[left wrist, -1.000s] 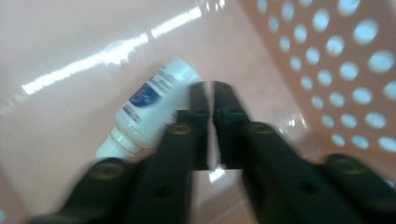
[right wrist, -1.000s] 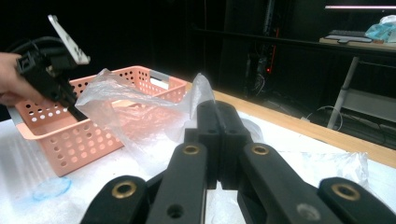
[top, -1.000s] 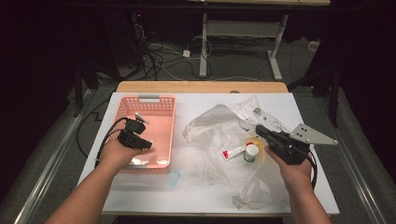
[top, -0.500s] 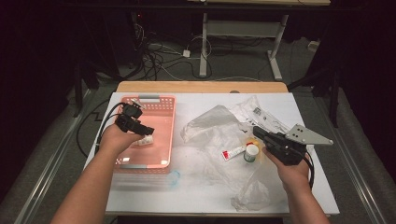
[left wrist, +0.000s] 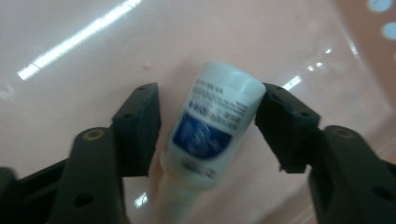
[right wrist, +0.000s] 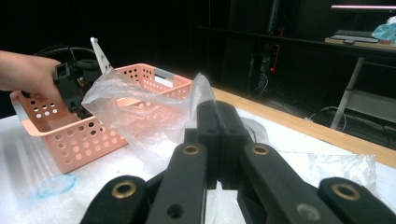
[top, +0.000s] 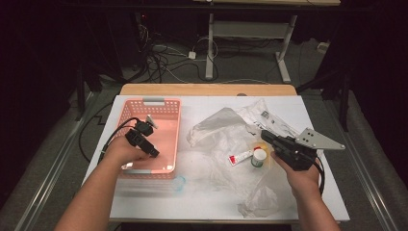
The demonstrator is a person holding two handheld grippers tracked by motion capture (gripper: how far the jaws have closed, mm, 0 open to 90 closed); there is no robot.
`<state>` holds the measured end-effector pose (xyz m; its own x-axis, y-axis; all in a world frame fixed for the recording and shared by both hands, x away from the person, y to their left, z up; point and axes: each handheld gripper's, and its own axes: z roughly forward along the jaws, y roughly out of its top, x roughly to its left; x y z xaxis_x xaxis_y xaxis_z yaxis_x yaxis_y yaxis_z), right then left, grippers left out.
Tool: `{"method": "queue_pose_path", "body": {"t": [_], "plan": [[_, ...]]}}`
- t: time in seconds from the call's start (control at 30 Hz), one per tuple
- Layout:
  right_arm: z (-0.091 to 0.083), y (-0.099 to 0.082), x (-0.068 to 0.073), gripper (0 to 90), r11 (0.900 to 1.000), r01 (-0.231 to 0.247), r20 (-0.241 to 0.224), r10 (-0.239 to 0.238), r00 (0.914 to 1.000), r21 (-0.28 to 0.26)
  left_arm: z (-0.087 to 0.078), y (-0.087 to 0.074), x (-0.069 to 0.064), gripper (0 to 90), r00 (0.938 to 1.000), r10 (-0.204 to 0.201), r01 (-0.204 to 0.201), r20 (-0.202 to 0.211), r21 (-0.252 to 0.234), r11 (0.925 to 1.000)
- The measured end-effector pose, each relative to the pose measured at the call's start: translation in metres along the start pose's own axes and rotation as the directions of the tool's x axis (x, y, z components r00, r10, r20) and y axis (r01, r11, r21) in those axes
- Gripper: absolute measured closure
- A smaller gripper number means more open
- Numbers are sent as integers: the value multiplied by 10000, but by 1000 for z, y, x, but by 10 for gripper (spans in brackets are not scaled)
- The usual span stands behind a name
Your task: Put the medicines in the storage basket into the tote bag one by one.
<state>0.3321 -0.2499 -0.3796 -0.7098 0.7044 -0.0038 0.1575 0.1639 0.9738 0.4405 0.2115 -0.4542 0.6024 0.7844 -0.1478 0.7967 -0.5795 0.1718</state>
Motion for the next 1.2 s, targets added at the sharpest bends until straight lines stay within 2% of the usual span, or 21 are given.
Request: {"method": "queue_pose_path", "body": {"t": [0.07, 0.2, 0.3, 0.43, 0.57, 0.67, 0.73, 0.83, 0.97, 1.07, 1.1, 1.17, 1.2], "plan": [[0, -1, 0, 900, 10000, -27, 14, 27, 10000, 18, 0, 0, 0, 515, 10000, -33, 32, -49, -56, 10000], [0, -1, -1, 900, 10000, 6, 6, -6, 10000, -15, 1, -1, 0, 571, 9996, 49, -57, -266, -297, 9995], [0, 0, 0, 900, 10000, 1, 7, -1, 10000, -10, 1, -3, -1, 578, 9996, -49, 34, -265, -562, 9984], [1, -1, 0, 900, 10000, 36, -22, -36, 10000, 52, 1, -2, -1, 580, 9993, -265, 246, -259, -678, 9974], [0, -1, 0, 900, 10000, -8, 18, 8, 10000, 27, -2, -2, -3, 581, 9990, -231, 195, -374, -918, 9956], [0, -1, -1, 900, 10000, -8, 37, 8, 10000, 15, -8, -2, -7, 580, 9991, -150, 97, -398, -1305, 9914], [1, -2, -2, 900, 10000, 38, 31, -38, 10000, 41, -13, -3, -10, 581, 9990, -178, 108, -399, -1677, 9858], [2, -2, -1, 900, 10000, 5, 7, -5, 10000, 74, -22, -7, -13, 581, 9996, -178, 120, -229, -2330, 9724], [2, -2, 0, 900, 10000, -6, -3, 7, 10000, 63, -34, -13, -15, 581, 9985, -505, 553, 230, -3264, 9436], [2, -1, 1, 900, 10000, 52, -27, -52, 10000, 33, -42, -20, -20, 581, 9987, -496, 509, 132, -3822, 9227], [2, -1, 1, 900, 10000, 41, -28, -41, 10000, 32, -44, -22, -22, 581, 9987, -511, 484, 40, -4029, 9140], [2, -1, 1, 900, 10000, 49, -44, -49, 10000, 22, -47, -29, -25, 581, 9980, -577, 637, 271, -4548, 8883], [2, -1, 1, 900, 10000, 50, -50, -50, 10000, 24, -48, -33, -27, 581, 9980, -587, 633, 243, -4702, 8803]]}}
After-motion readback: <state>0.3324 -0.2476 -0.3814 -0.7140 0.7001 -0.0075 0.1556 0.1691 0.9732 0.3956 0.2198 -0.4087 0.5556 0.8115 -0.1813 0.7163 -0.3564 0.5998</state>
